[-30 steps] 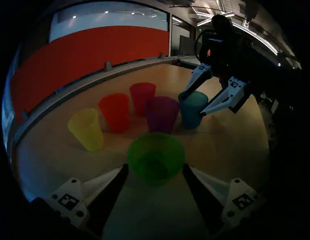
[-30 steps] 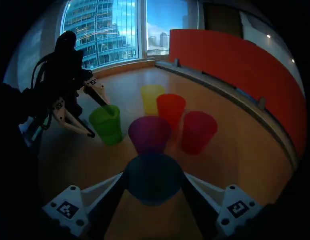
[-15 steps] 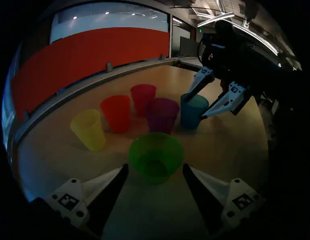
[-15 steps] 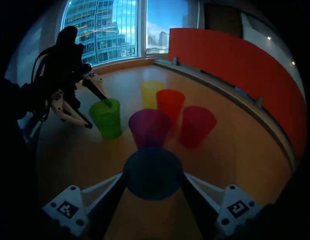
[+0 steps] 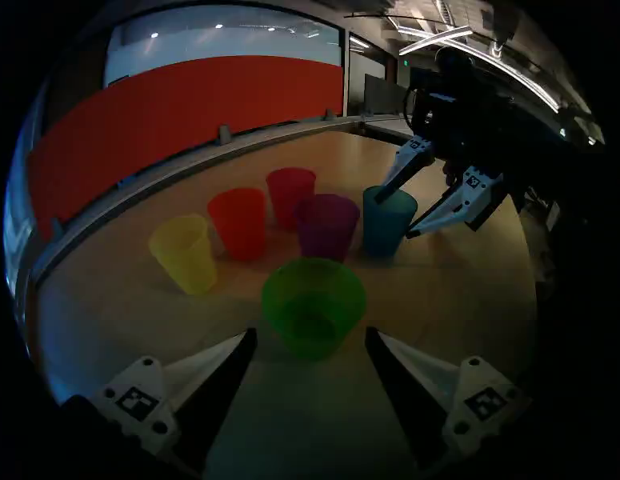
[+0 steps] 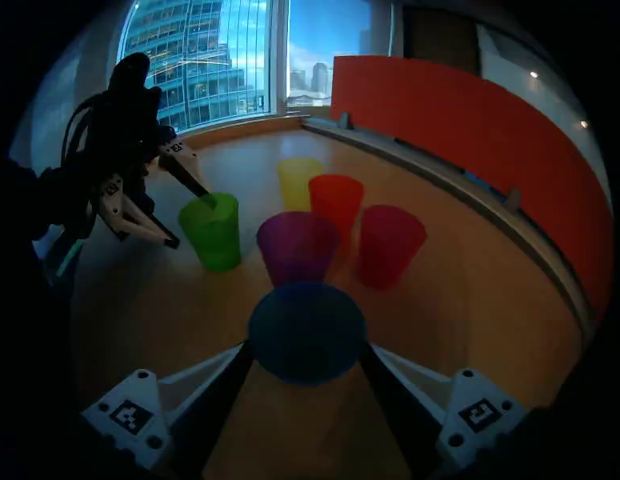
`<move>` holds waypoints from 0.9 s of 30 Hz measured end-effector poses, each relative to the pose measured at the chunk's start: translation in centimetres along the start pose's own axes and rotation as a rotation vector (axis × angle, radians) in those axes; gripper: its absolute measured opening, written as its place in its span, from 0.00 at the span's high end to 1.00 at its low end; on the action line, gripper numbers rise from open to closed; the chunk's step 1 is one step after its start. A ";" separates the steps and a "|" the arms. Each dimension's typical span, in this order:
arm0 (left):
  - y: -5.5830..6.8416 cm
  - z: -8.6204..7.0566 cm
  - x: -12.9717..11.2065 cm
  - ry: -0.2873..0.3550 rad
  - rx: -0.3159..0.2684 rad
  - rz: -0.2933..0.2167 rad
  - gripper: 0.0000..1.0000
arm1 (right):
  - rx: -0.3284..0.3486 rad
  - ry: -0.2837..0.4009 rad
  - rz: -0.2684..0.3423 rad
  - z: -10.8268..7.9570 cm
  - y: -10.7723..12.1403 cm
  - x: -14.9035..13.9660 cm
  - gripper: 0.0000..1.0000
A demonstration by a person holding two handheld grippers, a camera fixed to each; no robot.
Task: Pour water
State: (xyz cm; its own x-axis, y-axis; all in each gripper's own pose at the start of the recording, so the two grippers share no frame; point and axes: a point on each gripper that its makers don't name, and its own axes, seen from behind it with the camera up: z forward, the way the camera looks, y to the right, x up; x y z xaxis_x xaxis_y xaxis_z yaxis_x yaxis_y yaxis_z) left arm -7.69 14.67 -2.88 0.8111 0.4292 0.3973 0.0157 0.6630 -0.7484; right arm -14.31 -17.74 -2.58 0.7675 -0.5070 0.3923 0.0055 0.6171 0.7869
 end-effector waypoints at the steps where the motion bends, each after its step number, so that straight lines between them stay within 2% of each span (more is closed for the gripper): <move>1: 0.0 -0.2 0.0 0.002 0.003 -0.003 0.00 | -0.004 0.001 0.002 -0.2 0.0 -0.1 0.00; 18: -0.5 -2.9 -0.7 0.045 0.068 -0.050 0.00 | -0.081 0.043 0.052 -3.6 0.2 -1.8 0.00; 27: -1.6 -3.8 -0.6 0.069 0.112 -0.073 0.00 | -0.116 0.078 0.083 -4.8 0.6 -1.8 0.00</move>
State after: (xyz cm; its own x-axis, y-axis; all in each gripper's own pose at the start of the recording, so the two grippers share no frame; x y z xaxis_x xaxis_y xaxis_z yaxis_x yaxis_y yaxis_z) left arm -5.97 11.02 -3.99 0.8483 0.3367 0.4086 0.0140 0.7572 -0.6530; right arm -12.63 -13.61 -5.12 0.8157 -0.4059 0.4123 0.0101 0.7224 0.6914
